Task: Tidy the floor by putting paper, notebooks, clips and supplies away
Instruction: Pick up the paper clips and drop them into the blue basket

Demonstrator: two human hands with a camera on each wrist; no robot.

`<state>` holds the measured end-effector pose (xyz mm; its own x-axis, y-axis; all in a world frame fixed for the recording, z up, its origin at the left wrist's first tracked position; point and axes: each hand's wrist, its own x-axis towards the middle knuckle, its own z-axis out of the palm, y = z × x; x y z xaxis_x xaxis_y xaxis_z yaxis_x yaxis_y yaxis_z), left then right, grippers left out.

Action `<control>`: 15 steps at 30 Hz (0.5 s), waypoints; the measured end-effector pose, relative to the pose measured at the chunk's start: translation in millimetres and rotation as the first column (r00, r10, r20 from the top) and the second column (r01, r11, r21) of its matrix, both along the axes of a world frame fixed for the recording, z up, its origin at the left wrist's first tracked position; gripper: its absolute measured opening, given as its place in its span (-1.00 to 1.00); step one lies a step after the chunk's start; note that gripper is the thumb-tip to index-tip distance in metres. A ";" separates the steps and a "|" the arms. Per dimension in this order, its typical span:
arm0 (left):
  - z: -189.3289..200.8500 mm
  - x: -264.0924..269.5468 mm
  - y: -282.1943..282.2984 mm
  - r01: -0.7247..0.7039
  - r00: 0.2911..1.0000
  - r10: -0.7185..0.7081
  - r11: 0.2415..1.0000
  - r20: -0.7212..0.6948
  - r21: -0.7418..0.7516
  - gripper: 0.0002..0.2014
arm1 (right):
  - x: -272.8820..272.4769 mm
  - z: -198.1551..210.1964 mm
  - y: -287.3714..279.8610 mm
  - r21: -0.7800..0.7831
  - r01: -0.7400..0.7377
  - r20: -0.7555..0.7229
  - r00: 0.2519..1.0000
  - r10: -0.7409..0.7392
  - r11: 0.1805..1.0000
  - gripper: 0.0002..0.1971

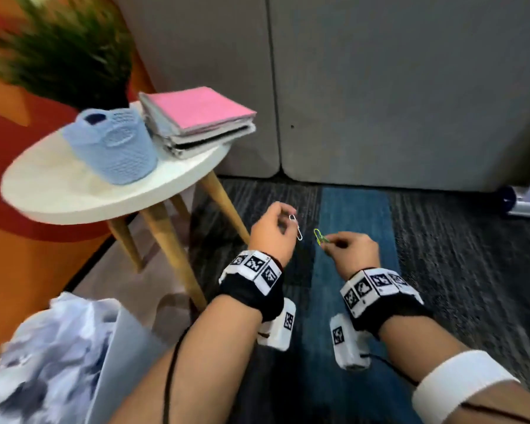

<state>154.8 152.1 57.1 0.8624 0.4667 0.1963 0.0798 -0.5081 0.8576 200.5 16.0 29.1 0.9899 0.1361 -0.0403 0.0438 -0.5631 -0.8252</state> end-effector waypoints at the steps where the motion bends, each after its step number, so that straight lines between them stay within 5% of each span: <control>1: 16.7 -1.7 12.8 -0.020 0.999 0.020 1.000 0.038 0.006 -0.79 | 2.6 15.5 15.0 0.027 -0.024 0.026 0.999 0.024 0.999 -0.83; 10: 151.7 -39.9 126.0 -0.287 0.909 0.253 0.957 0.331 0.054 -0.79 | -9.8 174.5 159.6 0.192 -0.314 0.361 0.904 0.230 0.930 -0.82; 15: 197.0 -65.4 177.3 -0.403 0.858 0.328 0.907 0.395 0.121 -0.84 | -28.4 228.3 224.0 0.162 -0.440 0.456 0.827 0.329 0.883 -0.87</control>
<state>89.3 329.4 254.1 0.4893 0.6549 0.5760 0.0002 -0.6605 0.7508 172.1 240.0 257.5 0.7730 0.4593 0.4377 0.5723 -0.2069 -0.7935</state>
